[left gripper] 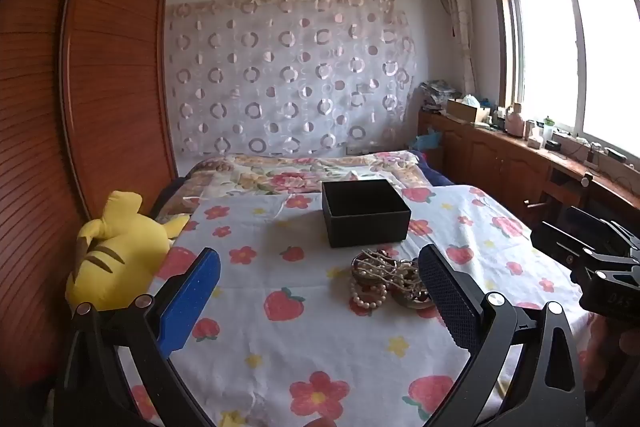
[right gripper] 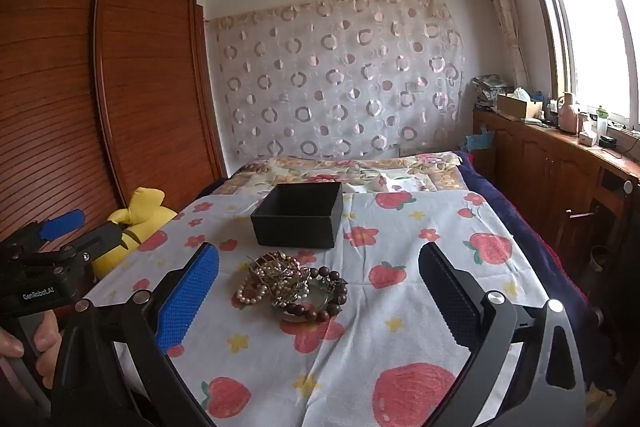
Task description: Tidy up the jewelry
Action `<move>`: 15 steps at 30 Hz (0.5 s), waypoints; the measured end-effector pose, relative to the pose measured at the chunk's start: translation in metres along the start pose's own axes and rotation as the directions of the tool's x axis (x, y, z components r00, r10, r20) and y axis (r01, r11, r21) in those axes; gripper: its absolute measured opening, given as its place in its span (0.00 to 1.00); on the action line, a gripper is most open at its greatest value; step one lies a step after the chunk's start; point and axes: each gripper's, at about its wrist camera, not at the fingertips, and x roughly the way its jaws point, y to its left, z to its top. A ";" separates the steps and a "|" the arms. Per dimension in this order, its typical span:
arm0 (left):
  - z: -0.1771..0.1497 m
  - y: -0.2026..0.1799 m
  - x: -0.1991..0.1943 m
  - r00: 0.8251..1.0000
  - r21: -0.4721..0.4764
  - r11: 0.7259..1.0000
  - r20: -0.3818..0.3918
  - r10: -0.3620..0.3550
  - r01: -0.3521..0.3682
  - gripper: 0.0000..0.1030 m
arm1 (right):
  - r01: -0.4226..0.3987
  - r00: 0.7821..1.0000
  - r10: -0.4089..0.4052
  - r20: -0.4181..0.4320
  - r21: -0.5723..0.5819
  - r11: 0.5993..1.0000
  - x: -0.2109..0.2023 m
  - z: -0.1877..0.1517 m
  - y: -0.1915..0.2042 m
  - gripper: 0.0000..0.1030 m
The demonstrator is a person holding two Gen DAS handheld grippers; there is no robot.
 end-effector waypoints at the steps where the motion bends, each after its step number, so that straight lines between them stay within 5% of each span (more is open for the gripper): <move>1: 0.000 0.000 0.000 1.000 0.000 1.000 -0.001 0.000 0.000 0.93 | 0.000 1.000 0.000 0.002 -0.001 1.000 0.000 0.000 0.000 0.98; 15: 0.001 0.003 -0.001 1.000 0.003 1.000 0.003 0.006 -0.006 0.93 | 0.001 1.000 -0.001 0.005 -0.004 1.000 -0.002 0.001 0.000 0.98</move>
